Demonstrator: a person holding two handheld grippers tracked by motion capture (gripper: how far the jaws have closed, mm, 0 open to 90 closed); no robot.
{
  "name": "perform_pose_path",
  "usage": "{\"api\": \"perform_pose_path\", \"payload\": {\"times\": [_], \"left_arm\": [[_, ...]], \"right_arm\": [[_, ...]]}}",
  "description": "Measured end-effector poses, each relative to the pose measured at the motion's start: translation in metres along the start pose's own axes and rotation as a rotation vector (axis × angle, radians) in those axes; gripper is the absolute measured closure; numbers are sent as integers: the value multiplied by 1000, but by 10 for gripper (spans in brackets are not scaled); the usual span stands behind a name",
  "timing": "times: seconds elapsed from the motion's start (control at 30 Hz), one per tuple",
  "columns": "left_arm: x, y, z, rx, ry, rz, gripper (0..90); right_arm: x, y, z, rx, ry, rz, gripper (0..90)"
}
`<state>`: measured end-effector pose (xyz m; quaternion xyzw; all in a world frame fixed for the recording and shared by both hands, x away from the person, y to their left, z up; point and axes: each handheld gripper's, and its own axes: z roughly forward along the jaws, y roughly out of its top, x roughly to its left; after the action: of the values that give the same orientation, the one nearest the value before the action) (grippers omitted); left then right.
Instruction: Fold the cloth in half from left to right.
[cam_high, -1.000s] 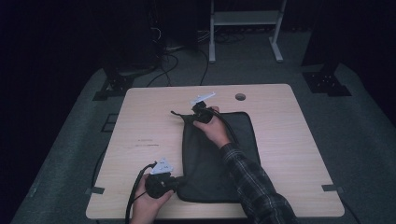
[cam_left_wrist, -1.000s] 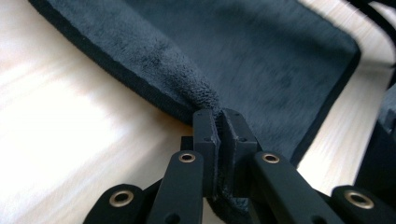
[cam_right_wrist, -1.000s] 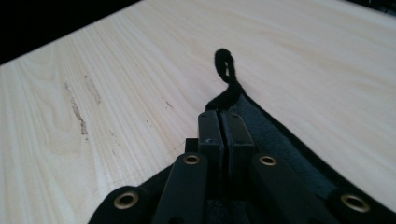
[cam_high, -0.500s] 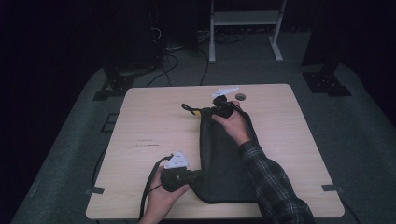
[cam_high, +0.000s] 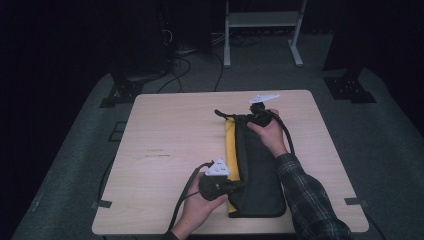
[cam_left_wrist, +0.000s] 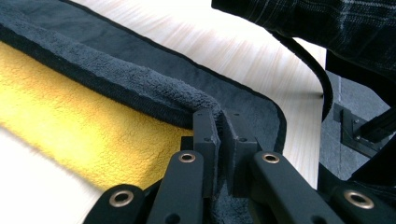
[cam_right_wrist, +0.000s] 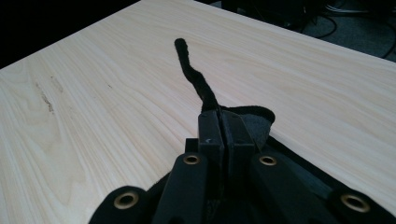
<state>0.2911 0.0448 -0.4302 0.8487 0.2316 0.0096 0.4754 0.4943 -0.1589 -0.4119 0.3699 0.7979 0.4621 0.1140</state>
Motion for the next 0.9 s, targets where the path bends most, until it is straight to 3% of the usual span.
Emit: {"api": "perform_pose_path", "payload": {"times": [0.5,0.9], "left_arm": [[-5,14,36,10,-48,9,845],[-7,12,76,87,-78,16,814]], "right_arm": [[-24,-17,-19,10,-44,46,870],[-48,-45,-23,49,-100,74,857]]}}
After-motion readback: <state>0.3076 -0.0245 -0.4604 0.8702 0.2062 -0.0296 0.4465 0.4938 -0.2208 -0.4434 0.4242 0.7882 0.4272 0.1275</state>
